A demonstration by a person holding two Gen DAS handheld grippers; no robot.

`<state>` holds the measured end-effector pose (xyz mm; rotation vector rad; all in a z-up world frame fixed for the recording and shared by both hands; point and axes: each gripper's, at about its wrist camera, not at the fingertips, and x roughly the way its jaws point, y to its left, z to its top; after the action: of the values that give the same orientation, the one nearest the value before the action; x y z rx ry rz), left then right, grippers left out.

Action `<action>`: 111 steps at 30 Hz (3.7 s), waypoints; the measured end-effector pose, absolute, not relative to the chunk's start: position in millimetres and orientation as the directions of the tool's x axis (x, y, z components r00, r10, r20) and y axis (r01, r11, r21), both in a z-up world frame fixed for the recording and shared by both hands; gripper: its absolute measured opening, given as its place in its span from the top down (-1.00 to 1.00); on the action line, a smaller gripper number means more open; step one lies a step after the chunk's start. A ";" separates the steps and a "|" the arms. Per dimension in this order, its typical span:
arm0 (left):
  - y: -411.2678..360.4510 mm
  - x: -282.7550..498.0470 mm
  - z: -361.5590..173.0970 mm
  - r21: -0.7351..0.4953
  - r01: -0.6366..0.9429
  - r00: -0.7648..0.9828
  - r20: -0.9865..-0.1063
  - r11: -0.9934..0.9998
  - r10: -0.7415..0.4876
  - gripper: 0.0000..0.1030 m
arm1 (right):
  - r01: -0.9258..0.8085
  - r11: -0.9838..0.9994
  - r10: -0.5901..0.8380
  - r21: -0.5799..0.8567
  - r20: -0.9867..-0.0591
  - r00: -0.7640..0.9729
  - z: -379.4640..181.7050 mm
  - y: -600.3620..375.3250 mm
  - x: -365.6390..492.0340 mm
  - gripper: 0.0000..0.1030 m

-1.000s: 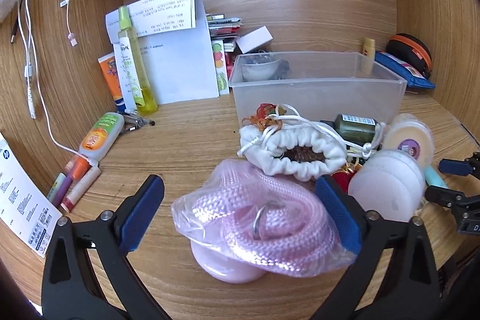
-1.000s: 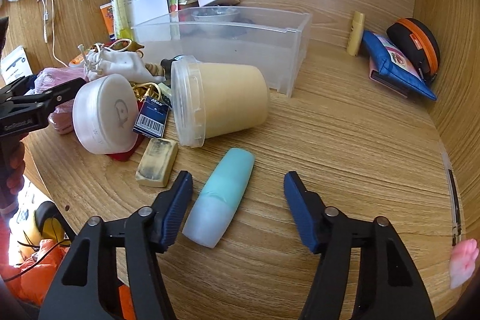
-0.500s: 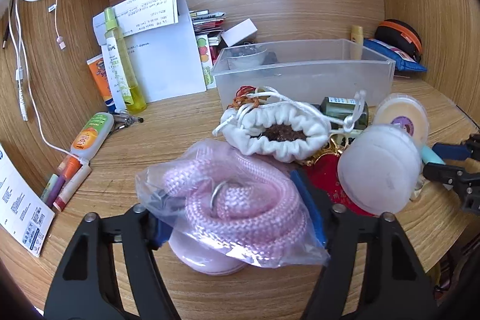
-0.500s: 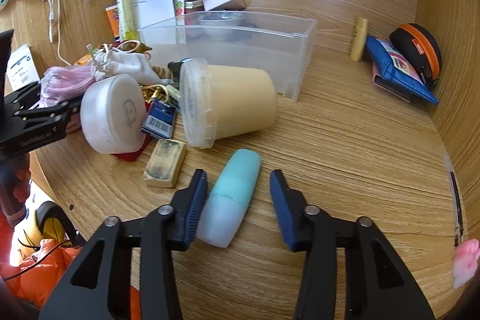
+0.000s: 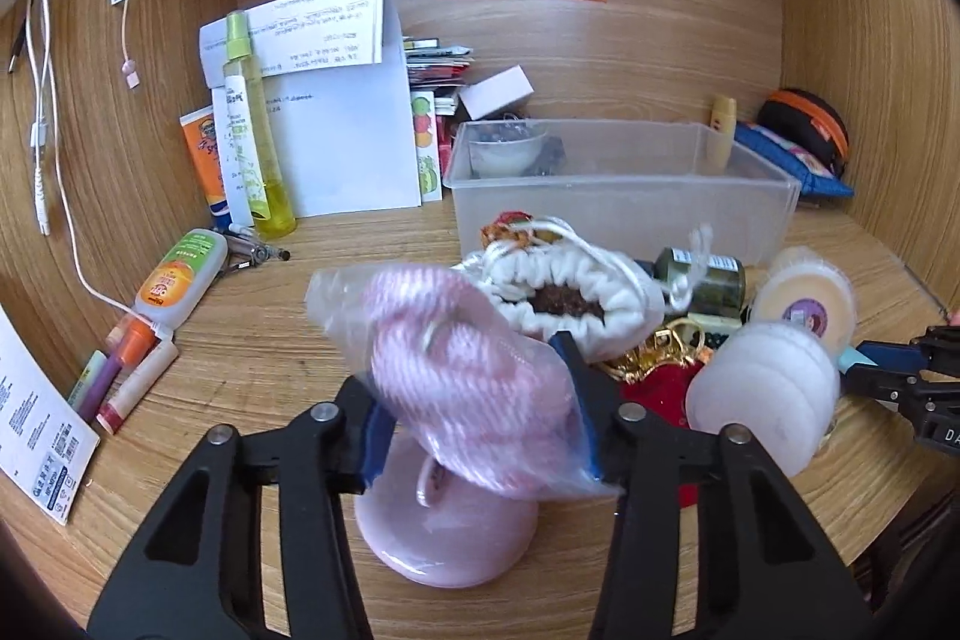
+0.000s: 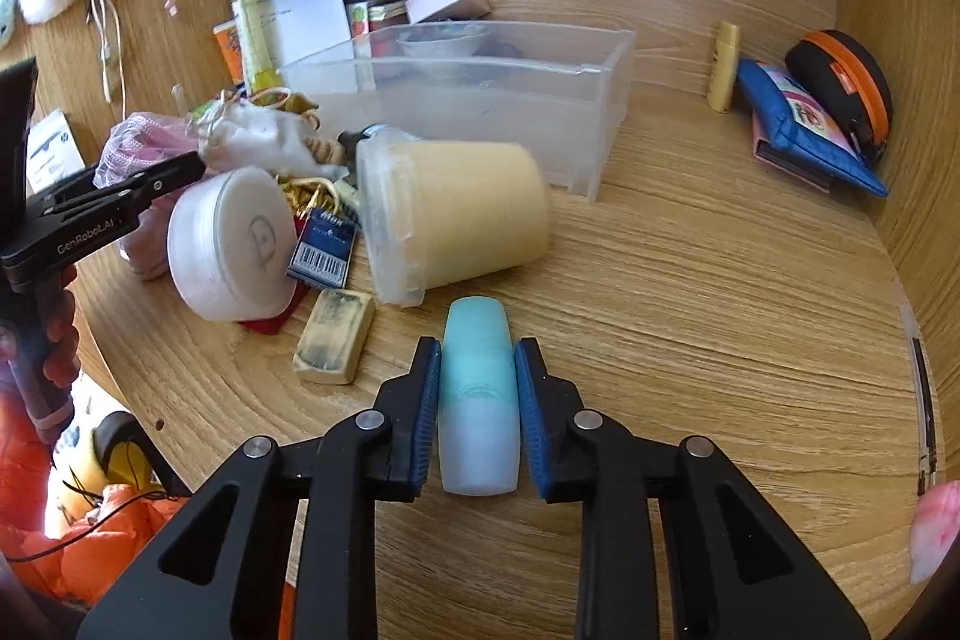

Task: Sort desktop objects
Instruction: 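Carry the bagged rope and teal cylinder with both tools toward the clear box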

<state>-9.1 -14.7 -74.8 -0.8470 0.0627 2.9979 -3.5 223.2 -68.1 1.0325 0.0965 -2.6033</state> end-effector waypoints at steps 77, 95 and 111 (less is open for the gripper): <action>-13.4 -155.1 30.9 -0.039 -0.255 -0.812 -0.534 -0.966 0.236 0.32 | 0.409 -0.913 -0.330 -0.009 -0.575 -0.749 48.4 201.5 -159.0 0.56; -2.1 -215.4 -8.3 -0.037 -0.318 -0.724 -0.636 -0.947 0.268 0.32 | 0.437 -0.898 -0.271 -0.042 -0.731 -0.626 8.2 178.6 -216.9 0.56; 2.5 -229.8 -35.9 -0.024 -0.329 -0.671 -0.698 -0.944 0.252 0.28 | 0.469 -0.873 -0.158 -0.133 -0.832 -0.531 -23.5 157.9 -238.3 0.56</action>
<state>-229.8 2.5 -35.9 -1.0669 0.1484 2.6079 -238.3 157.9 -23.5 1.2649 0.4893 -2.4193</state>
